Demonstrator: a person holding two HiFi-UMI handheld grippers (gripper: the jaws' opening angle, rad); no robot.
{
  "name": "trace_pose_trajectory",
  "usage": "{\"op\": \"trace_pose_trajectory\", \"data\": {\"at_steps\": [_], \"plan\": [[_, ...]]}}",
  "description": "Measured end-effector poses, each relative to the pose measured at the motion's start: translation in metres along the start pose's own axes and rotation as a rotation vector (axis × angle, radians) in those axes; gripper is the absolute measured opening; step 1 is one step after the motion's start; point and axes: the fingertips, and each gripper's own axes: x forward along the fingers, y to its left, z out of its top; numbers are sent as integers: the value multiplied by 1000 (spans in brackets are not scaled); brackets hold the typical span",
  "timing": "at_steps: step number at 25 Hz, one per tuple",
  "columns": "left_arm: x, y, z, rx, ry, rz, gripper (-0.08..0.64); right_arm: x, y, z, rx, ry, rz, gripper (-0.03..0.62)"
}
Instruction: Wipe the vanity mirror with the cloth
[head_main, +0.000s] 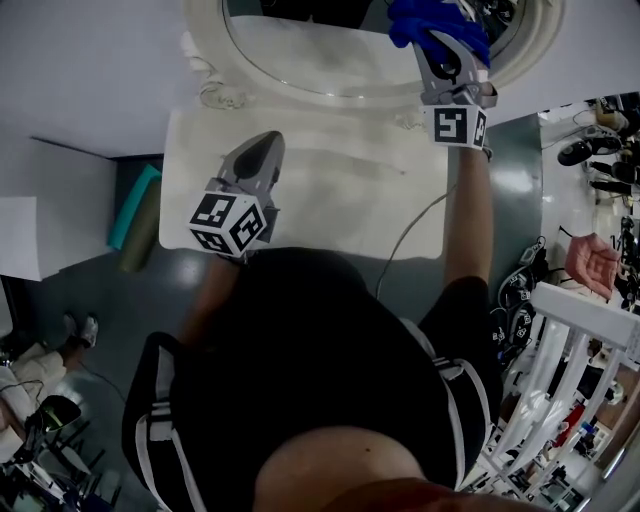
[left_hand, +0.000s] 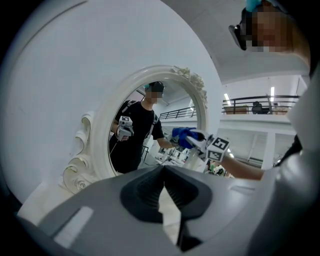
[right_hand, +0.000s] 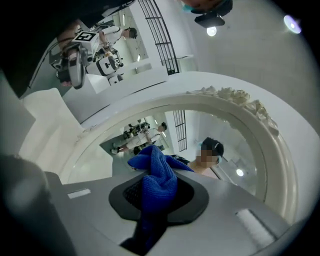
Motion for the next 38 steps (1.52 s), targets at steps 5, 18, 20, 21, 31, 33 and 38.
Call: {"op": "trace_pose_trajectory", "data": {"at_steps": [5,18,20,21,31,33,38], "plan": [[13,-1,-15,-10,18,-7,8,-3,46,-33,36,42,126,48],[18,-1,-25,-32,56,2,9,-13,148,-82,110,226,448,46],[18,1,-25,-36,56,11,8,-13,158,-86,124,240,475,46],[18,1,-24,-38,57,15,9,-13,163,-88,129,248,487,44],[21,6,-21,-52,60,36,8,-12,193,-106,158,352,618,45],[19,5,-23,-54,58,38,8,-12,204,-109,175,385,650,44],[10,12,-27,-57,49,52,8,-5,231,-105,346,400,713,46]]}}
